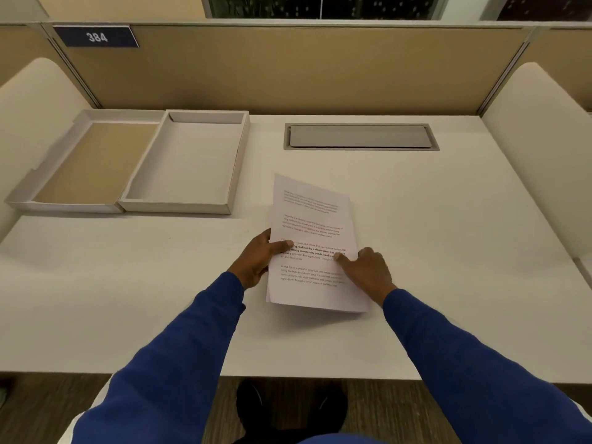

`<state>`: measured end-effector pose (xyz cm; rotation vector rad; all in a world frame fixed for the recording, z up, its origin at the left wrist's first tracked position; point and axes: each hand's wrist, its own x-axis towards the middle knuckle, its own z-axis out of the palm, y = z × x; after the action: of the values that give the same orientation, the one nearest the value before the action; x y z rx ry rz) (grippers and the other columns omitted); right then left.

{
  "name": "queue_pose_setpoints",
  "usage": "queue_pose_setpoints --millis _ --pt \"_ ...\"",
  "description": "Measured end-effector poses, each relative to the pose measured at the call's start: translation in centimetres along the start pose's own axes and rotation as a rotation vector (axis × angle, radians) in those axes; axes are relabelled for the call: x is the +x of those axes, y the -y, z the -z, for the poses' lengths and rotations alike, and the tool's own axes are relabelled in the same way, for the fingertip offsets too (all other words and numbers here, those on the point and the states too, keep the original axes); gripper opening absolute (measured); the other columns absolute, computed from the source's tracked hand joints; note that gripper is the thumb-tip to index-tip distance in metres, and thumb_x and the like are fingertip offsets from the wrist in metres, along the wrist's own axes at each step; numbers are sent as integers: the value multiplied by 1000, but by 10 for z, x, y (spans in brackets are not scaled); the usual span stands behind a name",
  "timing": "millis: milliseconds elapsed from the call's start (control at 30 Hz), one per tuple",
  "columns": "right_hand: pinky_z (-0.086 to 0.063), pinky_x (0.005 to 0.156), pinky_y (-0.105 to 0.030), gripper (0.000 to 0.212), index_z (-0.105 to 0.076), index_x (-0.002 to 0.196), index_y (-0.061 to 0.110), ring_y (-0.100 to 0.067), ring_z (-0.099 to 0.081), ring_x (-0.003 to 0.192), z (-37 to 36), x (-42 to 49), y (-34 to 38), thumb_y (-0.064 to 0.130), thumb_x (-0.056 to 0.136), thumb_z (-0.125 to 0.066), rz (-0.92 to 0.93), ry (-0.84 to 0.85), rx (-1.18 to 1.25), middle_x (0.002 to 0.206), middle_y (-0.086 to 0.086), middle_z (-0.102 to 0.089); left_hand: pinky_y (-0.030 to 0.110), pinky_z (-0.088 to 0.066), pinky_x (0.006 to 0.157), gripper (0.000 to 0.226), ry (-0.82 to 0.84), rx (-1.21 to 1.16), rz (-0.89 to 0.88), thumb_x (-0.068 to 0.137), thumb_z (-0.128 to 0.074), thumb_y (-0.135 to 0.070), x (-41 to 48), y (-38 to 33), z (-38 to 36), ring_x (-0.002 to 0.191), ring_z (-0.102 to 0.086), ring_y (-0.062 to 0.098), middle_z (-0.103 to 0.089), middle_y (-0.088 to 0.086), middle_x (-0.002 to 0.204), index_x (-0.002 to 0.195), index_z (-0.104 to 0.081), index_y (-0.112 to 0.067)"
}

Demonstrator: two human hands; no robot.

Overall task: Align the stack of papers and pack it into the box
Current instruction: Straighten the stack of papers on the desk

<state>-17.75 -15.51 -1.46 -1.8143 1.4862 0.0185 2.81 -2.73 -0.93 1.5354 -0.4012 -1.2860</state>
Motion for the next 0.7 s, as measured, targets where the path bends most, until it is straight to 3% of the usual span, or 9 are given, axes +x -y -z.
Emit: queue_pose_setpoints --millis 67,167,233,300,467,567,700 --pt "-55 78 -36 69 -55 118 10 -21 -64 97 14 7 -2 69 83 -65 -13 49 257 119 -6 -65 50 -61 92 38 38 -48 -49 97 -67 -10 -9 -4 1 110 -73 35 -74 12 128 133 -60 -17" --pt "-59 90 -44 71 -65 124 15 -29 -73 106 29 13 -5 70 80 -70 -21 344 664 117 -6 -76 43 -65 79 34 95 -108 -87 96 -67 -9 -25 -13 4 101 -77 31 -76 11 122 128 -63 -21" --pt "-60 90 -46 61 -65 131 22 -28 -73 112 34 12 -4 57 82 -78 -15 490 941 122 -7 -76 40 -64 77 35 126 -127 -112 96 -68 -9 -33 -18 6 100 -77 31 -76 12 121 128 -63 -20" --pt "-61 87 -47 58 -62 136 23 -29 -72 114 38 12 0 42 85 -81 24 493 1106 126 -9 -73 39 -64 78 37 121 -96 -156 92 -70 -12 -38 -26 6 101 -77 30 -76 11 121 128 -64 -20" --pt "-61 91 -44 47 -60 136 25 -27 -72 114 48 2 25 36 92 -72 206 356 1067 125 -5 -74 37 -65 77 36 9 84 -295 96 -70 -15 -39 -45 7 101 -77 28 -77 4 121 129 -62 -27" --pt "-61 83 -31 40 -61 134 25 -23 -72 113 59 -6 37 32 96 -69 337 298 1066 127 -4 -73 32 -64 77 35 -36 85 -416 96 -69 -15 -38 -50 4 102 -77 23 -78 -1 118 126 -65 -33" --pt "-60 85 -28 28 -68 123 33 -20 -70 113 63 -12 43 24 96 -69 434 224 1018 123 0 -74 28 -62 79 33 -116 23 -509 93 -70 -17 -33 -44 -4 106 -74 21 -77 -3 116 123 -66 -30"
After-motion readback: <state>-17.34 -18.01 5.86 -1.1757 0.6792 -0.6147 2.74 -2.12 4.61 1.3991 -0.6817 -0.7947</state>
